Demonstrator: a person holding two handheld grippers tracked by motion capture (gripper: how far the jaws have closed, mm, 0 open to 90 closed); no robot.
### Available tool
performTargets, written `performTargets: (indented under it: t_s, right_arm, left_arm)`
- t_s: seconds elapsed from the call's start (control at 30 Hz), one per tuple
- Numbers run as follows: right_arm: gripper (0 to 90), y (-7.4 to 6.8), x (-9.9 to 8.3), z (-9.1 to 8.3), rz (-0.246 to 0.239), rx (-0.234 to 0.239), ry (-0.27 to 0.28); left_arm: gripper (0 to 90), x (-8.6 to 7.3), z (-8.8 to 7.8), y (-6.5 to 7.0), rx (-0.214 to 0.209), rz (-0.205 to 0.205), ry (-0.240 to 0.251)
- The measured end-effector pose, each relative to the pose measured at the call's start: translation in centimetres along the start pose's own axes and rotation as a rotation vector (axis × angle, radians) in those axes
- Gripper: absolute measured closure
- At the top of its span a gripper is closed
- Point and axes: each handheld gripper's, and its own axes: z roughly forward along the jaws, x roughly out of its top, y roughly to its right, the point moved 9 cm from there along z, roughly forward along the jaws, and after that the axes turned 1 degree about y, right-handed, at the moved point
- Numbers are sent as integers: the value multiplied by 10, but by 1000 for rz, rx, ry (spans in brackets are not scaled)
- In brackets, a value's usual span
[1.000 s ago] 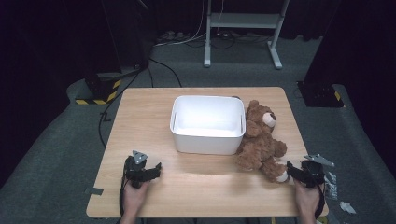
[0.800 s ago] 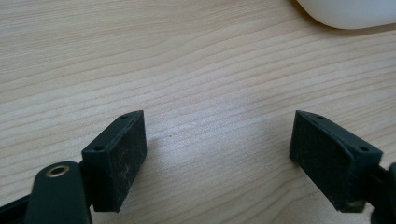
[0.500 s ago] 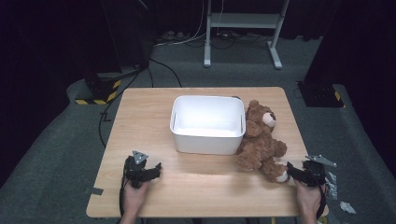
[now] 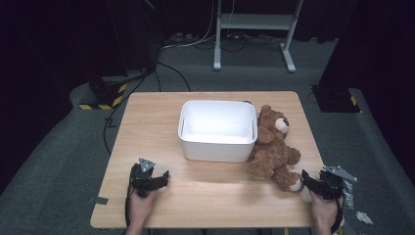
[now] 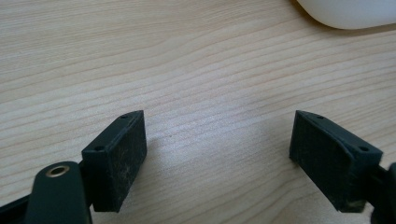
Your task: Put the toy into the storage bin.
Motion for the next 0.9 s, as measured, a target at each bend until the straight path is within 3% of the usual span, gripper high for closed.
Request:
performTargets:
  t_s: [0.27, 0.4, 0.7, 0.9]
  right_arm:
    - [338, -2, 8, -11, 54, 13, 70]
    - [342, -7, 11, -16, 77, 50, 73]
    - [310, -15, 24, -25, 46, 68, 93]
    - [281, -18, 27, -24, 53, 78, 80]
  left_arm:
    - [188, 0, 0, 0, 1, -1, 0]
    - [188, 0, 0, 0, 1, -1, 0]
    - [188, 0, 0, 0, 1, -1, 0]
    - [188, 0, 0, 0, 1, -1, 0]
